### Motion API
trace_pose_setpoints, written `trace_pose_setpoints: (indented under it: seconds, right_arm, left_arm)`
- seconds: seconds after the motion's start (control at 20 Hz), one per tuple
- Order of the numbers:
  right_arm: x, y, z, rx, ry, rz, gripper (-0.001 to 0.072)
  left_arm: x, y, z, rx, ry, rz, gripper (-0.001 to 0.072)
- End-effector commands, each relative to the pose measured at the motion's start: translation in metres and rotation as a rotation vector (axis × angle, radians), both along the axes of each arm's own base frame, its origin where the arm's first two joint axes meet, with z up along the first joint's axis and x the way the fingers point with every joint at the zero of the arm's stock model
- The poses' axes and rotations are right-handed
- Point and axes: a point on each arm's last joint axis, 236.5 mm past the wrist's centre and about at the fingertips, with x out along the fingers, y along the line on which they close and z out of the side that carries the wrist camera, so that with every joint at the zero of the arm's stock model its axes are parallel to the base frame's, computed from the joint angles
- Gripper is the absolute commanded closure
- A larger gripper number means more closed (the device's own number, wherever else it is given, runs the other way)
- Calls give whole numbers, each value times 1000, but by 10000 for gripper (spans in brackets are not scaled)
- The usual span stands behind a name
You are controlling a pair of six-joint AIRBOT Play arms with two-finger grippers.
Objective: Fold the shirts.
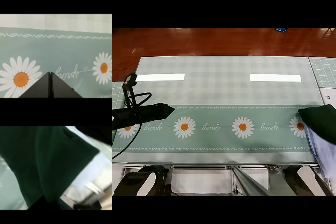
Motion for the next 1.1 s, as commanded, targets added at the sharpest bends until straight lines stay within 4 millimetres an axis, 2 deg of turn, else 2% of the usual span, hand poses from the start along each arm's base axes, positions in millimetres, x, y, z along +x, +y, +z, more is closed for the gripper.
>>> trace_pose_setpoints:
  seconds: [0.0,0.05,0.1,0.2,0.3,0.35,0.4,0.45,0.5,0.55,0.6,0.65,0.7,0.8,0.85,0.9,1.0,1.05]
  right_arm:
    - [-87,18,-47,19,251,-177,638]
    - [-89,21,-55,22,254,-172,433]
    - [-89,21,-60,24,257,-165,291]
    - [-82,10,-62,-1,233,-157,299]
    - [-61,-4,-56,-21,161,-144,312]
    - [-37,-12,-49,-25,76,-128,414]
    - [-4,-18,-39,-22,-51,-103,594]
    - [55,-15,-20,6,-266,8,692]
    - [116,-2,8,23,-484,152,692]
    - [170,22,38,38,-652,283,693]
    - [207,48,55,34,-724,409,693]
    - [237,82,62,20,-739,545,693]
    - [257,117,60,8,-722,672,693]
    - [283,189,31,-17,-637,902,692]
    - [289,209,7,-44,-556,973,692]
    - [289,219,-26,-82,-436,1007,692]
    - [274,223,-90,-110,-216,1006,692]
    - [268,227,-110,-106,-160,1030,692]
  left_arm:
    - [0,0,0,19,-17,-25,689]
    - [-2,0,-1,24,-14,-39,689]
    - [-2,-1,-1,24,-12,-41,689]
    - [4,2,2,39,-46,-43,689]
    - [23,9,14,51,-100,-13,690]
    - [36,13,25,52,-114,0,690]
    - [50,16,38,53,-132,5,690]
    - [65,16,55,54,-156,0,690]
    - [79,12,71,52,-174,-16,690]
    - [95,2,90,36,-201,-37,690]
    - [109,-14,108,22,-229,-79,691]
    - [119,-39,125,13,-243,-145,691]
    - [124,-65,138,2,-248,-214,691]
    - [129,-119,153,11,-282,-343,691]
    - [133,-133,145,51,-281,-369,691]
    - [139,-131,122,134,-248,-362,691]
    - [142,-89,47,324,-35,-245,689]
    - [135,-69,15,376,66,-223,690]
